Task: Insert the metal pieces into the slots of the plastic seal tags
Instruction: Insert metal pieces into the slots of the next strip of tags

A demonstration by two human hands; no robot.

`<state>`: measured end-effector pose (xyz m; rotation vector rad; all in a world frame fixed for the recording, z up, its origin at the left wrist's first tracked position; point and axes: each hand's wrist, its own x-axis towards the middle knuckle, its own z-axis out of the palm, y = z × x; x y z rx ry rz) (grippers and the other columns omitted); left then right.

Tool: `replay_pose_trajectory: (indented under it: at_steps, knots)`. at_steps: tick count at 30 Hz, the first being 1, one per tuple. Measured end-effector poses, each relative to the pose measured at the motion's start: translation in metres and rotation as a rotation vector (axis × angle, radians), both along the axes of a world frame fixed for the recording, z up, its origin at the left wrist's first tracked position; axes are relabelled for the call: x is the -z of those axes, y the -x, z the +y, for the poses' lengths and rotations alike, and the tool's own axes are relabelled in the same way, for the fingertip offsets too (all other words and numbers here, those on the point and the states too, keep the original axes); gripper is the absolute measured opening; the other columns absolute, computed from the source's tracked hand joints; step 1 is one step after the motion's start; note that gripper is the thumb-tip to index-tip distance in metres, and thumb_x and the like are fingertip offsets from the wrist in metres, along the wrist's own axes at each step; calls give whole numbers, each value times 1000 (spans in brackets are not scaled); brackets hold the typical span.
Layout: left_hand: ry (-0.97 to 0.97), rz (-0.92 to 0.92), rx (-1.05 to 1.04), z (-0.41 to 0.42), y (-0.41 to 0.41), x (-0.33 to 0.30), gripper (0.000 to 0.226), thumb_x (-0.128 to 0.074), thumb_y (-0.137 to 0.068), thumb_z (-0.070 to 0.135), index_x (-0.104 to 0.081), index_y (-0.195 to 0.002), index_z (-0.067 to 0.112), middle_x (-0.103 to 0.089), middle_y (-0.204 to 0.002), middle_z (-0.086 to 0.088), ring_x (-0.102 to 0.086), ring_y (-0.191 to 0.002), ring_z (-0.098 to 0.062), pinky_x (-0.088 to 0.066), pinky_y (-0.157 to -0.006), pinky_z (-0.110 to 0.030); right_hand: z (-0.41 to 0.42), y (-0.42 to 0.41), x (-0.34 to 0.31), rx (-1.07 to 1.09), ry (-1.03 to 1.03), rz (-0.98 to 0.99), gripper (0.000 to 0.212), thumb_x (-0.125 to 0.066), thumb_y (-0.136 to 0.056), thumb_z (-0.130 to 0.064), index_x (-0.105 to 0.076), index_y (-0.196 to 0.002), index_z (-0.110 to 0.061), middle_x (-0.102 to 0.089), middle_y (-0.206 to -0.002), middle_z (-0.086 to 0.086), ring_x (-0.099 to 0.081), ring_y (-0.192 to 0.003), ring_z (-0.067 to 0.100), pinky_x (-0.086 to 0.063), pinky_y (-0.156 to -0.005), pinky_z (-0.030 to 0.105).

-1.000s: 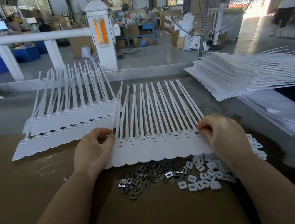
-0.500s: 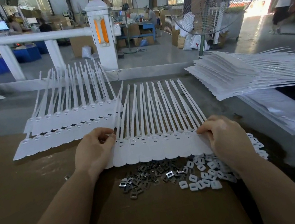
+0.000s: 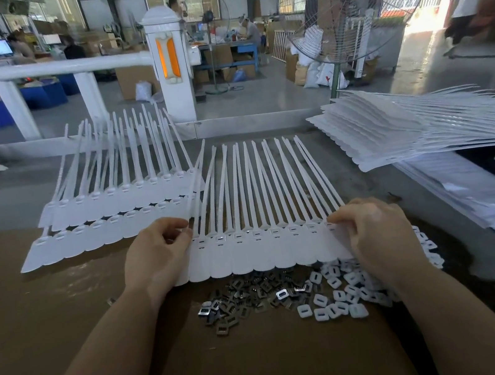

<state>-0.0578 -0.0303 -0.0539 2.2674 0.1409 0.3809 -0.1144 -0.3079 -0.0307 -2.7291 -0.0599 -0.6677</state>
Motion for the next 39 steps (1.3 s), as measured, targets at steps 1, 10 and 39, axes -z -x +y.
replay_pose_trajectory:
  at_steps: [1, 10, 39]
  knots:
    - [3, 3, 0, 0, 0, 0, 10, -61, -89, 34, -64, -99, 31, -58, -82, 18, -51, -73, 0, -34, -55, -18, 0, 1, 0, -5, -29, -32, 22, -58, -85, 2, -73, -95, -10, -70, -94, 6, -62, -94, 25, -43, -91, 47]
    - [3, 11, -6, -3, 0, 0, 14, -58, -91, 31, -63, -104, 31, -54, -81, 17, -49, -72, -1, -35, -56, -17, -2, 5, -8, 78, -47, 2, 18, -59, -86, -6, -72, -97, -13, -70, -95, 4, -61, -93, 23, -43, -91, 43]
    - [3, 74, -27, -9, 7, -9, 13, -52, -94, 26, -56, -94, 38, -57, -92, 6, -55, -86, -19, -42, -97, -48, 3, 42, -28, -88, 89, 233, 10, -61, -88, -24, -69, -91, -29, -53, -86, -17, -51, -83, 4, -44, -92, 34]
